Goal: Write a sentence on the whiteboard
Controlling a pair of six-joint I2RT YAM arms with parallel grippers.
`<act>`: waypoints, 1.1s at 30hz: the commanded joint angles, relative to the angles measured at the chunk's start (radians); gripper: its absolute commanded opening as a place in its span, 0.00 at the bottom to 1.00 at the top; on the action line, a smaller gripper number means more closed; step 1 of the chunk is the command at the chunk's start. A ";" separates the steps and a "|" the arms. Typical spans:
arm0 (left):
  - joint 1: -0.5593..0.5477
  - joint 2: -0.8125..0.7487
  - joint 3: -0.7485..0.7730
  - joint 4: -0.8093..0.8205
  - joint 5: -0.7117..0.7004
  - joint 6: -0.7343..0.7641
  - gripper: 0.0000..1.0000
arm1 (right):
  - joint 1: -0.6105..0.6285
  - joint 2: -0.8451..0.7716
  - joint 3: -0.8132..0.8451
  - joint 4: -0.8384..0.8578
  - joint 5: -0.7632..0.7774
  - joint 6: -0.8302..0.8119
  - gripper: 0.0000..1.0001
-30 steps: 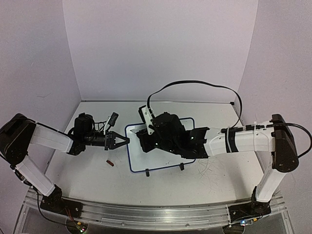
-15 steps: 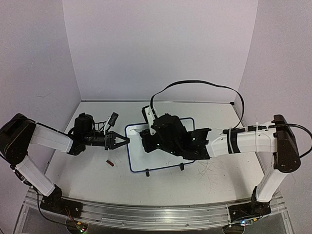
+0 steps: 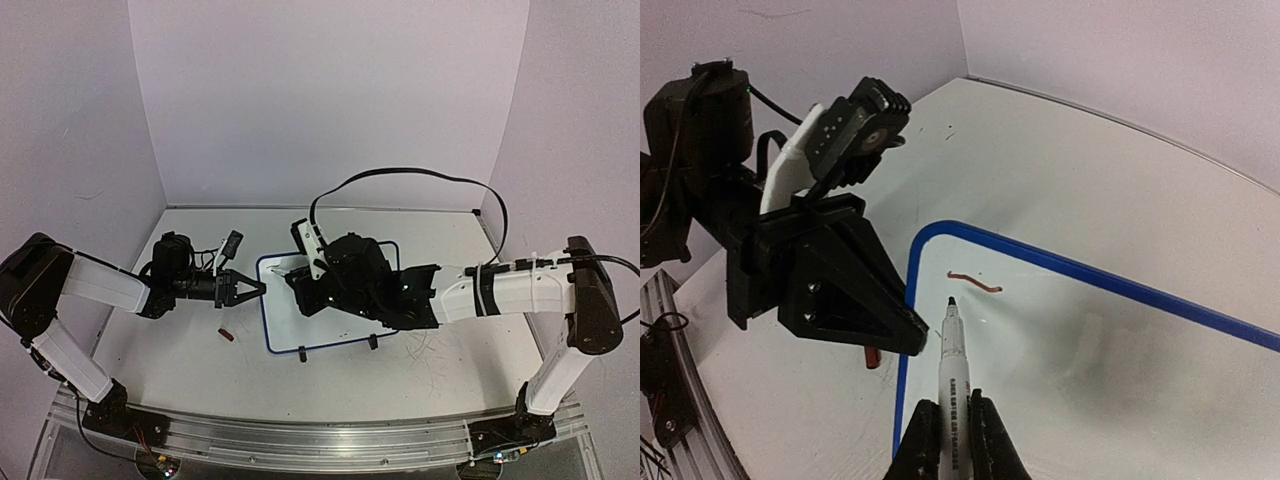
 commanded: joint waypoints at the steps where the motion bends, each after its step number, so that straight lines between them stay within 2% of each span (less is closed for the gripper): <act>1: -0.001 -0.030 0.000 0.042 0.016 0.004 0.00 | 0.001 0.024 0.053 0.045 -0.035 -0.017 0.00; 33: -0.001 -0.032 0.001 0.041 0.019 0.003 0.00 | 0.000 0.082 0.126 -0.046 0.064 0.012 0.00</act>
